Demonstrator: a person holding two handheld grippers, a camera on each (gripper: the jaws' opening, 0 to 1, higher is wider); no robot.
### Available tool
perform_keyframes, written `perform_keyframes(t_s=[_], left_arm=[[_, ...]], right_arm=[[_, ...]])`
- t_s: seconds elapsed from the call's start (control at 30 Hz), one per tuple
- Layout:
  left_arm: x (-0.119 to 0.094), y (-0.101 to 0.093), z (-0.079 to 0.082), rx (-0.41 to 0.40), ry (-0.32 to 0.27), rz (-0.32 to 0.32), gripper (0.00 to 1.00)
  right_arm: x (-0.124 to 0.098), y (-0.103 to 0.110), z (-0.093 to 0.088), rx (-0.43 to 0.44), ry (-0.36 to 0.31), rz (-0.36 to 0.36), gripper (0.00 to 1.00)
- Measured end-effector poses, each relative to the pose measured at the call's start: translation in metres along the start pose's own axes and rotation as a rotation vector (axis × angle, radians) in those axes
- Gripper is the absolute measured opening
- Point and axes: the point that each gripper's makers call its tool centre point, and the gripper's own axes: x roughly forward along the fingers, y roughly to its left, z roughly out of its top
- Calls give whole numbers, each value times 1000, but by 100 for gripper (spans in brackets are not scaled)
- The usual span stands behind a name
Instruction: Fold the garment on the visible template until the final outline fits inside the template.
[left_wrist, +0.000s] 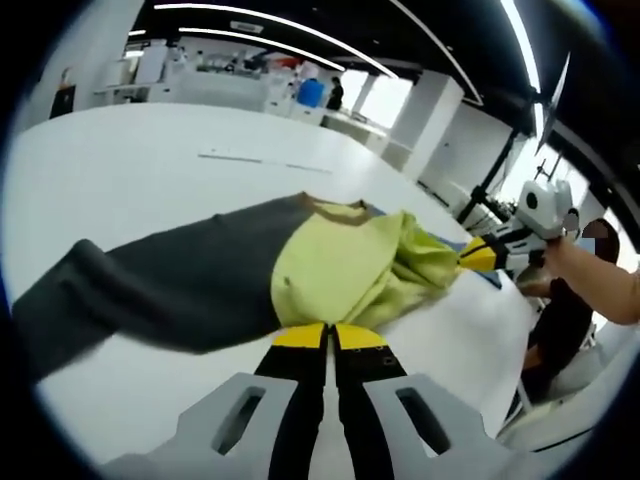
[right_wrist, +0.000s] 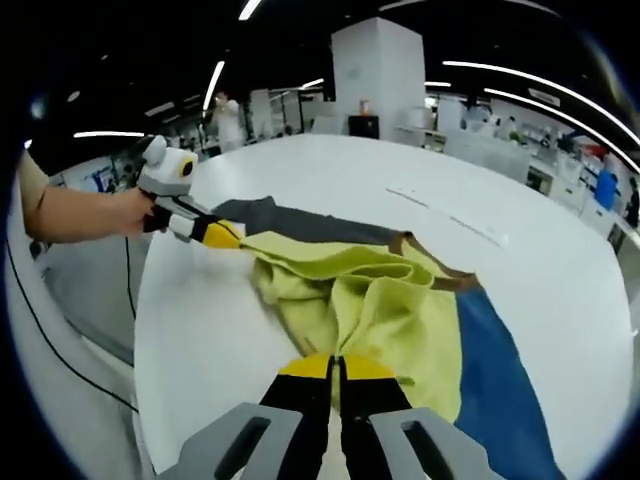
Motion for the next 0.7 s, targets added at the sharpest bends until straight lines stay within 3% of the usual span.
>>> perform_keyframes(t_s=[0.2, 0.7], left_arm=[[-5, -4, -3, 11, 4, -9, 0], [-22, -6, -14, 43, 19, -29, 0]], right_arm=[[-14, -2, -7, 7, -10, -3, 0], [-50, -12, -43, 35, 1, -33, 0]])
